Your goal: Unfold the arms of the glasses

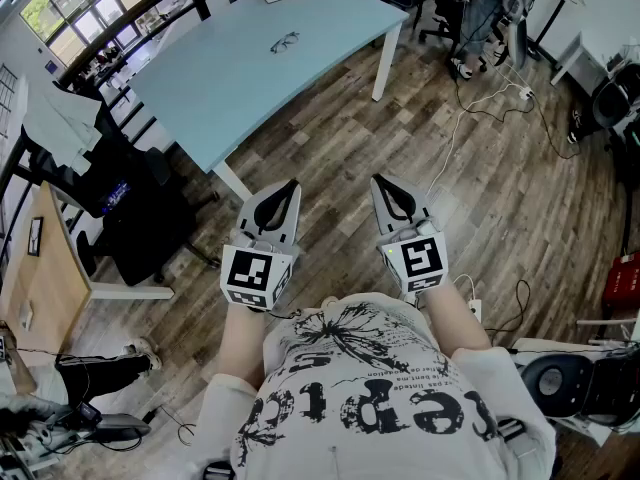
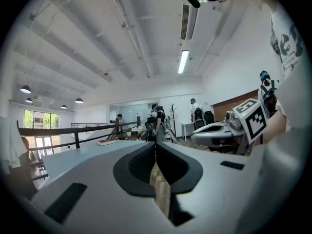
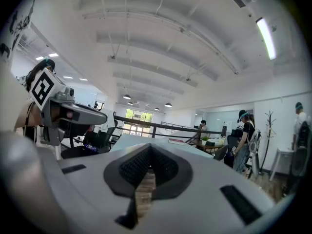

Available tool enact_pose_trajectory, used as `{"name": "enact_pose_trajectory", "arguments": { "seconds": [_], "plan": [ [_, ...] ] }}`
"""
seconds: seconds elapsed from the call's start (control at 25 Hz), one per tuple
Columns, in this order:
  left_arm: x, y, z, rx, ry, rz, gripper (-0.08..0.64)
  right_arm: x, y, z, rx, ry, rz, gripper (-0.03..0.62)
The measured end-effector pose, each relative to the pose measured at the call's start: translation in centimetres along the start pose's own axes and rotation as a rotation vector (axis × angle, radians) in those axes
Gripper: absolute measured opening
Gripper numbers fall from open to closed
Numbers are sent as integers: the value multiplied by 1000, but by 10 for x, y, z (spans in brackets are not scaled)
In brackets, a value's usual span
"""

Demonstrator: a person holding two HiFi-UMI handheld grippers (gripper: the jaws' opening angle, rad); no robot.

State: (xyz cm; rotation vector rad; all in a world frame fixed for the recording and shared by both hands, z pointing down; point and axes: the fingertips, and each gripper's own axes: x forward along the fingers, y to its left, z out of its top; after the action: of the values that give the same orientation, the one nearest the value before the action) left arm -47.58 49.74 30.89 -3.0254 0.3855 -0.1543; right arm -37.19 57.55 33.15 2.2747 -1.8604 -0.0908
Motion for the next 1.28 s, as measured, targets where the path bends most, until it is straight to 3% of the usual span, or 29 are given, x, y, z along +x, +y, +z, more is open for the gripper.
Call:
{"name": "enact_pose_trajectory", "arguments": {
  "seconds": [0.76,1.12,1.28],
  "plan": [
    [17,28,-16,-96,8,11,18,38,5,-18,12,64,21,11],
    [81,56,-26,-110,43,72,20,102,-43,-33,-4,67,61,11],
    [132,84,-24,-118,46,162,18,154,-81,-38,-43,44,127,11]
  ]
}}
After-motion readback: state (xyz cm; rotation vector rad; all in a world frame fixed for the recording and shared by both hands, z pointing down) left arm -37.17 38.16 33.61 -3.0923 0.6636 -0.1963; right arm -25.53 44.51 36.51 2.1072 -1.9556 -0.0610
